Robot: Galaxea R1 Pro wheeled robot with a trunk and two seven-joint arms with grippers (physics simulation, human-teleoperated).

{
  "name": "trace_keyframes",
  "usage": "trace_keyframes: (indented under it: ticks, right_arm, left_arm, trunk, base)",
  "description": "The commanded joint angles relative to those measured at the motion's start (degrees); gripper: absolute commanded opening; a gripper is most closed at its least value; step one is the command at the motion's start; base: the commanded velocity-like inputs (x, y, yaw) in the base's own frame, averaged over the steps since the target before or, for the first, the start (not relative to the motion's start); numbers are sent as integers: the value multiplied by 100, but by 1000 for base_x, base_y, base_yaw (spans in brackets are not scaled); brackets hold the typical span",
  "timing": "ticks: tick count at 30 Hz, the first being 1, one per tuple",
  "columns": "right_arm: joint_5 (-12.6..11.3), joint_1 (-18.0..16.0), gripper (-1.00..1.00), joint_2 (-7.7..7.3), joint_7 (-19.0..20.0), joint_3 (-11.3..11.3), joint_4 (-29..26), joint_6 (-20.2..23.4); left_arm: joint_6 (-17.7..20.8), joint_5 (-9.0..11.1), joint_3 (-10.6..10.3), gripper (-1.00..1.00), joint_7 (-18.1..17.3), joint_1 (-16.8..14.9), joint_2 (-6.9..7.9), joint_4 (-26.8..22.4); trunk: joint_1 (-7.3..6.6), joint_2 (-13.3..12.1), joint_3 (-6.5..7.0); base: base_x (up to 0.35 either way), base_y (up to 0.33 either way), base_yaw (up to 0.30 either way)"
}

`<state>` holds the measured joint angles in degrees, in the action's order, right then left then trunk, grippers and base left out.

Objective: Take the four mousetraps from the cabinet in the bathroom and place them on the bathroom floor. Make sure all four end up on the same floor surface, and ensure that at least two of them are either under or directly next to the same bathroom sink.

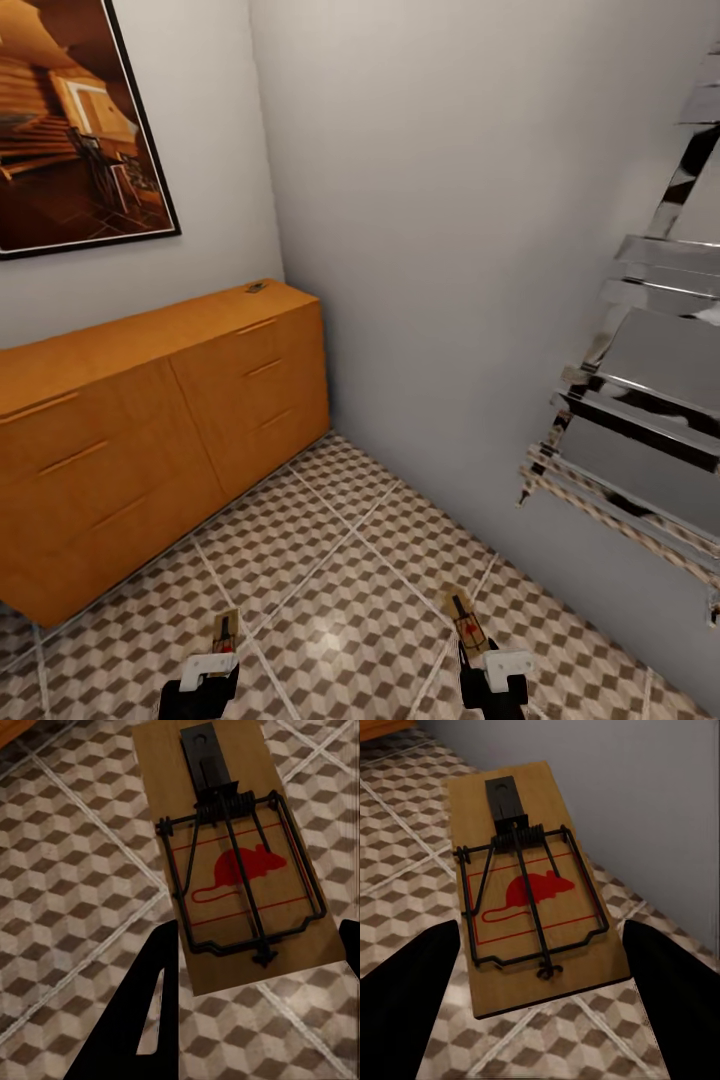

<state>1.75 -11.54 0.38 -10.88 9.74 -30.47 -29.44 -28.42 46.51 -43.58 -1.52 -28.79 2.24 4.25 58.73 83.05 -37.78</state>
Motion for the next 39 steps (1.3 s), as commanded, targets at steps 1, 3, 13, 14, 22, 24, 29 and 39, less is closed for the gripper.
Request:
trace_keyframes:
  ticks: [1,3,13,14,22,24,29,39]
  right_arm:
    - [18,-6,-100,-2,-50,28,6,-9]
    - [18,-6,-100,-2,-47,28,6,-9]
    - [19,-6,-100,-2,-50,28,6,-9]
    - [18,-6,-100,-2,-50,28,6,-9]
    - [18,-6,-100,-2,-50,28,6,-9]
    - [18,-6,-100,2,-51,28,6,-9]
    - [18,-6,-100,2,-50,28,6,-9]
    - [18,-6,-100,6,-46,28,6,-9]
  left_arm:
    - [-23,34,-45,-100,-15,-4,-3,15]
    - [-23,34,-45,-100,-15,-4,-2,15]
    - [-23,34,-45,-100,-15,-3,-4,15]
    - [-23,34,-45,-100,-15,-3,-4,15]
    - [-23,34,-45,-100,-15,-4,-4,15]
    - [-23,36,-45,-100,-15,-4,-3,15]
    - [-23,34,-45,-100,-15,-4,-3,15]
    - [-23,35,-45,-100,-15,-4,-1,15]
  trunk:
    - [0,2,-5]
    - [0,2,-5]
    - [0,2,-5]
    - [0,2,-5]
    - [0,2,-5]
    - [0,2,-5]
    - [0,2,-5]
    - [0,2,-5]
  base:
    - [-1,0,-285]
    - [0,0,-286]
    - [-63,0,-286]
    - [-226,0,-286]
    - [-286,0,-286]
    - [-183,0,-286]
    - [-129,0,-286]
    - [-101,0,-288]
